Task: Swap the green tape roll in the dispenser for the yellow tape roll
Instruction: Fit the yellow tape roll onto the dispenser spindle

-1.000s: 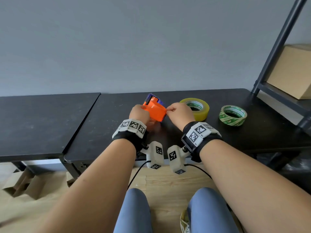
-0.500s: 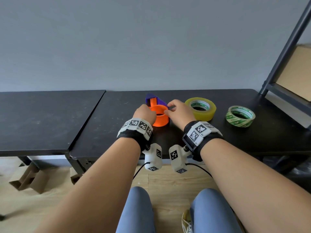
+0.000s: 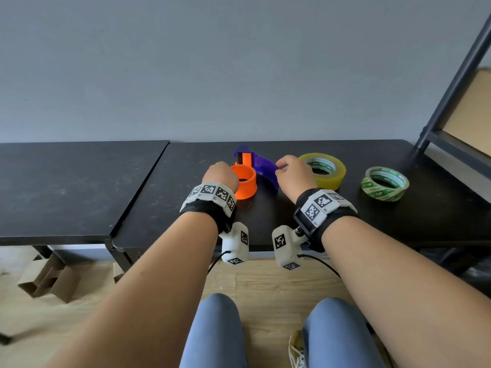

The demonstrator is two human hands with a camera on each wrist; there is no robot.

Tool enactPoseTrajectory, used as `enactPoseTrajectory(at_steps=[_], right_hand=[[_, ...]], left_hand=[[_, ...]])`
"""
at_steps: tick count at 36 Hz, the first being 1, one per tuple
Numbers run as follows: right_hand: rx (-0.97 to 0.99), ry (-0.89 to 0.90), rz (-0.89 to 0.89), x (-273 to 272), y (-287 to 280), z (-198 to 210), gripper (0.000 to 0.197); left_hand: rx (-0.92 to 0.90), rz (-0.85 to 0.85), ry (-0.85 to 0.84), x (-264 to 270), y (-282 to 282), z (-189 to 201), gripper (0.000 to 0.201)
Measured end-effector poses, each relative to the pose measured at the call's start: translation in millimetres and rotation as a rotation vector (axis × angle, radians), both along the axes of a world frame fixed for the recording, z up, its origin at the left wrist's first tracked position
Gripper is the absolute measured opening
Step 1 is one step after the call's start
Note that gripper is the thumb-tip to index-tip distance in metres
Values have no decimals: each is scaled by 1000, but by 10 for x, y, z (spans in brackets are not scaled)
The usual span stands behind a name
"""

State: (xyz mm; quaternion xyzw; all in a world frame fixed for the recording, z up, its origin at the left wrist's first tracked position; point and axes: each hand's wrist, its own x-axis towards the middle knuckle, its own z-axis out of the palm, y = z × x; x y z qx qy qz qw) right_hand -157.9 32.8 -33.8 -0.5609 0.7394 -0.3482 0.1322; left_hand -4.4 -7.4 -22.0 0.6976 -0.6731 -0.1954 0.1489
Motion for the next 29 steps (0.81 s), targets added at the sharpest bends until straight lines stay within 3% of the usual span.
enactPoseTrajectory(at_steps=[5,10,15,26,29], right_hand=[[-27,-45,-11,-96,26,57,31],[-45,-42,-83,-359,105,138,33],[-50,-19,-151,-697,189,181,32],[106,-24,-155,-1227,211,102,47],[166,-29,-149,-1270,178,57,41]], left_hand=[[-136,64,81,-120,90,34,42],[-242,-56,216,-347,179,206,51],[-270,-151,246,-699,253,337,47],[-13,-267,132,-1400,348,297,35],[92,-266,152,-1478,413,321,34]])
